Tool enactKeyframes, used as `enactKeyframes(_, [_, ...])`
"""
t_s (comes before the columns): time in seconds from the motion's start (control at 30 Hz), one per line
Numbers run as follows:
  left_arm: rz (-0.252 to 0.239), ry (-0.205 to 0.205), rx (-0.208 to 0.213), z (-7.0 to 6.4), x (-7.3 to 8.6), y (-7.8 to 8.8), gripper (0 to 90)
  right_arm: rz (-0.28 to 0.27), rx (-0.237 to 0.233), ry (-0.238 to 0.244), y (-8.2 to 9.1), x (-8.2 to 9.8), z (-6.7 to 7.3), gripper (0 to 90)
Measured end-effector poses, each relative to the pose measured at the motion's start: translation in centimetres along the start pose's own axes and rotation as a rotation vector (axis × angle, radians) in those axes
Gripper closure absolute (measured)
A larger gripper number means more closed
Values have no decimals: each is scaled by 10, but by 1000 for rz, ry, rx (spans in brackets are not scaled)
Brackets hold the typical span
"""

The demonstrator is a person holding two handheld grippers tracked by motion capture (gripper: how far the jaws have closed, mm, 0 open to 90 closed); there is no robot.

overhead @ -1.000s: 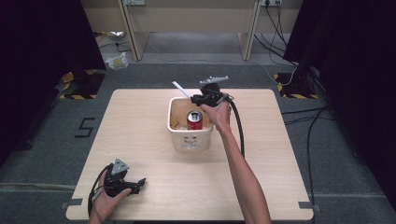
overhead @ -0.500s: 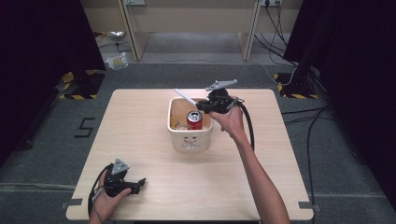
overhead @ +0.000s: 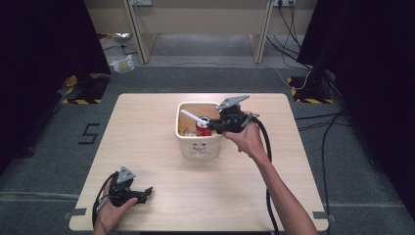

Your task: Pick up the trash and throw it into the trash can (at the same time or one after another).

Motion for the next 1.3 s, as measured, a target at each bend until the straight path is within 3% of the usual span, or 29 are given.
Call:
enactKeyframes(0.23, [-1,2,0,0,0,0,0,53,-2,41,-5,6,11,794])
enactKeyframes(0.6, [-2,2,0,0,0,0,0,131,23,92,-11,11,14,793])
enactKeyframes(0.87, [-1,2,0,0,0,0,0,153,38,92,-5,12,12,793])
enactKeyframes(1.13, [-1,2,0,0,0,0,0,203,62,113,-16,5,14,793])
enactKeyframes(1.3, [-1,2,0,0,0,0,0,203,58,109,-20,3,12,771])
Point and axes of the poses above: each handheld gripper's, and its own axes: y roughly backward along the jaws, x roughly out of its underside, z roughly to its left, the point moved 8 cm from there along -y, roughly forward along the jaws, and after that the axes turned 4 degrees about x, right-handed, at the moved point
